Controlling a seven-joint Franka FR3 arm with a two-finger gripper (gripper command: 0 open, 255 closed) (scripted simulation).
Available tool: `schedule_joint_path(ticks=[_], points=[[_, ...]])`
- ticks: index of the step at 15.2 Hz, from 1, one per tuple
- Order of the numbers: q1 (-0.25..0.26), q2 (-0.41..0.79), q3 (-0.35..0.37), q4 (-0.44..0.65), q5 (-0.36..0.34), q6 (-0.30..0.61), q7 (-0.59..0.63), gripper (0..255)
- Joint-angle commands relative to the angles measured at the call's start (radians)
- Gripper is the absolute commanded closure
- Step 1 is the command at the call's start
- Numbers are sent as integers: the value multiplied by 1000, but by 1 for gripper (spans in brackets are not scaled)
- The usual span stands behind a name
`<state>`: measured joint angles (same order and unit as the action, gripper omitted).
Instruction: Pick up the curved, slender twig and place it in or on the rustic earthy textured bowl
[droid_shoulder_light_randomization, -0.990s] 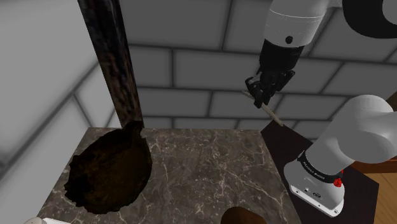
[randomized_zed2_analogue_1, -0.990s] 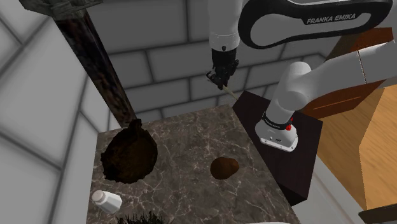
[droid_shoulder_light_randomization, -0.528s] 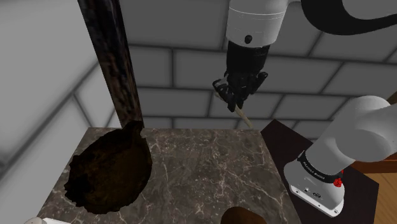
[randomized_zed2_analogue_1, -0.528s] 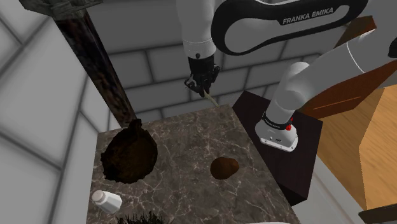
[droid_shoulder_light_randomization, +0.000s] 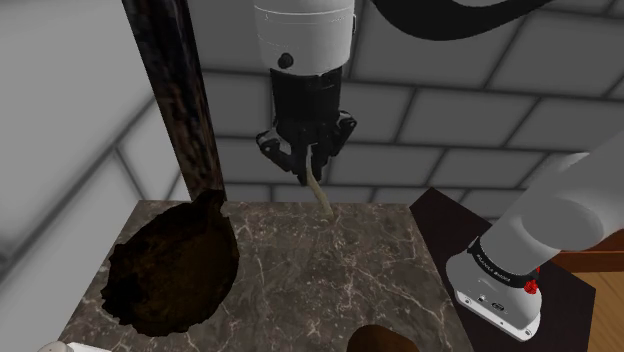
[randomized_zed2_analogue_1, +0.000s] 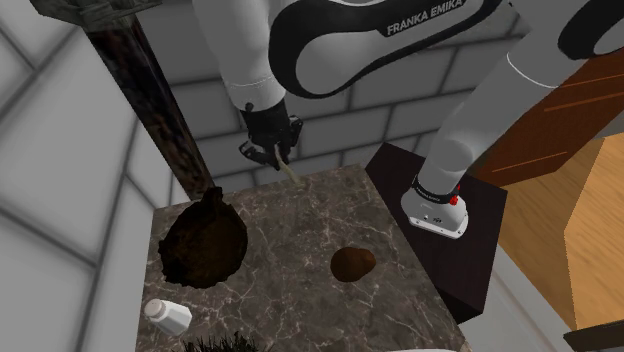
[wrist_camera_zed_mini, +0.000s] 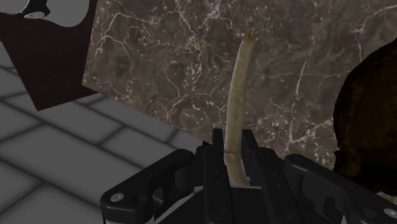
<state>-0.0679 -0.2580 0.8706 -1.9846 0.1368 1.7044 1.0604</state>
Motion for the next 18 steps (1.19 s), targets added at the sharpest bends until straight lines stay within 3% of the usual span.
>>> schedule_joint_path(ticks=[1, 3, 5, 8, 12, 18], points=[[-24, 124, 74, 83, -79, 8, 85, 255], [-18, 266, 136, 177, -186, -7, 183, 255], [33, 419, 165, 282, -308, -40, 282, 255], [180, 613, 131, 462, -455, -112, 383, 255], [403, 833, 53, 763, -597, -233, 436, 255], [373, 827, 51, 665, -593, -149, 446, 255]])
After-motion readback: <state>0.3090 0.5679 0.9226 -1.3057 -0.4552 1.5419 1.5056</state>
